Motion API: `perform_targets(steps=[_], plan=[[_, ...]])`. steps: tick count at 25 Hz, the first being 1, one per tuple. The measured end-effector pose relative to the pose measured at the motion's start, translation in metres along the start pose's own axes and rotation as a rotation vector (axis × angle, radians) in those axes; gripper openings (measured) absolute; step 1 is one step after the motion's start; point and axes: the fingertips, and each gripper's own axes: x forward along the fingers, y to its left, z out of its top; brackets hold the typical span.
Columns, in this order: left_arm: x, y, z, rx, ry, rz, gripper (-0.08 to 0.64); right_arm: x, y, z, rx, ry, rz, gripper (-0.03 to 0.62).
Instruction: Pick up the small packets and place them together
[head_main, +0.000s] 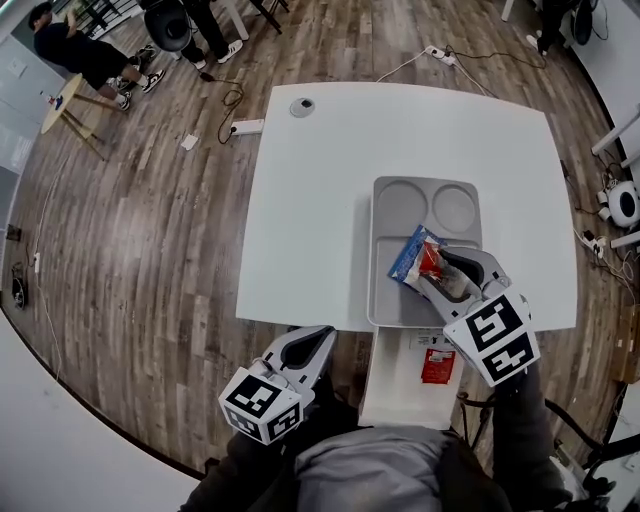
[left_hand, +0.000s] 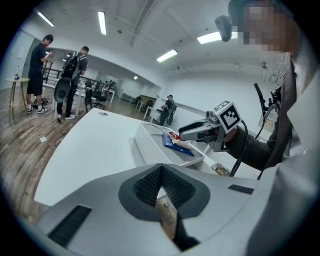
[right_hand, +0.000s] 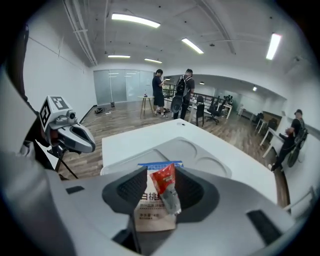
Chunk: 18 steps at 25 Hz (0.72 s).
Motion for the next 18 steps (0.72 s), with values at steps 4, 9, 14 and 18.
perform_targets(steps=[4, 9, 14, 18], plan=[[0.003, -0.002, 0.007, 0.027, -0.004, -0.011, -0.003, -0.022, -0.006, 0.017, 0.020, -0.104, -0.035, 0.166], [0.015, -0.015, -0.003, 0.026, 0.041, -0.064, -0.003, -0.061, -0.009, 0.012, 0.107, -0.206, -0.104, 0.166], [0.023, -0.027, -0.007, 0.074, 0.099, -0.159, -0.003, -0.084, 0.009, -0.027, 0.228, -0.189, -0.157, 0.166], [0.025, -0.026, -0.001, 0.097, 0.127, -0.182, -0.003, -0.080, 0.038, -0.049, 0.297, -0.153, -0.122, 0.166]])
